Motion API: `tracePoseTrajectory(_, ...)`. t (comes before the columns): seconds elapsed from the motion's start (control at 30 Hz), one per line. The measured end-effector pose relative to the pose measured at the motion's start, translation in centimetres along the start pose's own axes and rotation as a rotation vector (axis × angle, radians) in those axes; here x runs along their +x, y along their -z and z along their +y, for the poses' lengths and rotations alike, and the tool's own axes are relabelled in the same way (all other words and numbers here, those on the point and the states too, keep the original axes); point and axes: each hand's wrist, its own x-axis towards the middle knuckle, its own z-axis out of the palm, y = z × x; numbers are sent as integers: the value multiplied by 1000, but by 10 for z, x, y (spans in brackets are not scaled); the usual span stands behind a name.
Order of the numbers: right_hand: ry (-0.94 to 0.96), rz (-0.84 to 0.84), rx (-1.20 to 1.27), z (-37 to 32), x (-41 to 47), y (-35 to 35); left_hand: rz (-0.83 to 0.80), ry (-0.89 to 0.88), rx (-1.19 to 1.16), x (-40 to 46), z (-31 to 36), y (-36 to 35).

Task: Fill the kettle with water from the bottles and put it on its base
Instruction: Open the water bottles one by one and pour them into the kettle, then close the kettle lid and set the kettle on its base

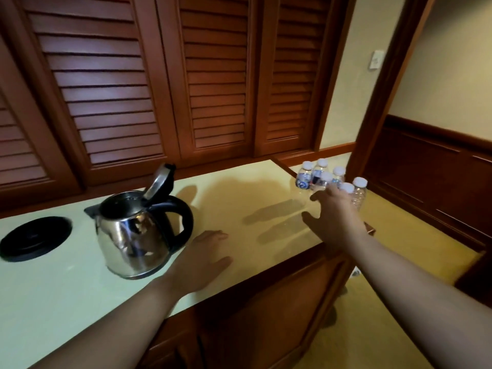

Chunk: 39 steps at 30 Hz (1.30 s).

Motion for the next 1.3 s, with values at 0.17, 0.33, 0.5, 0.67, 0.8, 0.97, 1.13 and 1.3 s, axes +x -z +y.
tracePoseTrajectory(0.17,102,-149,210,-72,-23,-20,83,1,-18,-36,-17,25)
tracePoseTrajectory(0.33,249,-214,289,-135,-27,-32,269,-26,-54,-81,-44,49)
tracePoseTrajectory(0.5,303,-206,469,-194,-25,-32,533,102,-107,-113,-79,74)
tracePoseTrajectory(0.67,174,-120,764,-250,-16,-23,592,473,-434,-102,-100,100)
tracePoseTrajectory(0.8,156,-137,855,-284,-11,-14,411,411,-527,-90,-117,107)
tracePoseTrajectory(0.97,369,-93,643,-313,-4,-11,377,374,-581,-91,-124,104)
tracePoseTrajectory(1.13,424,-112,464,-321,-3,-13,403,335,-640,-90,-118,103)
tracePoseTrajectory(1.3,414,-92,469,-323,-1,-17,422,343,-674,-89,-120,100)
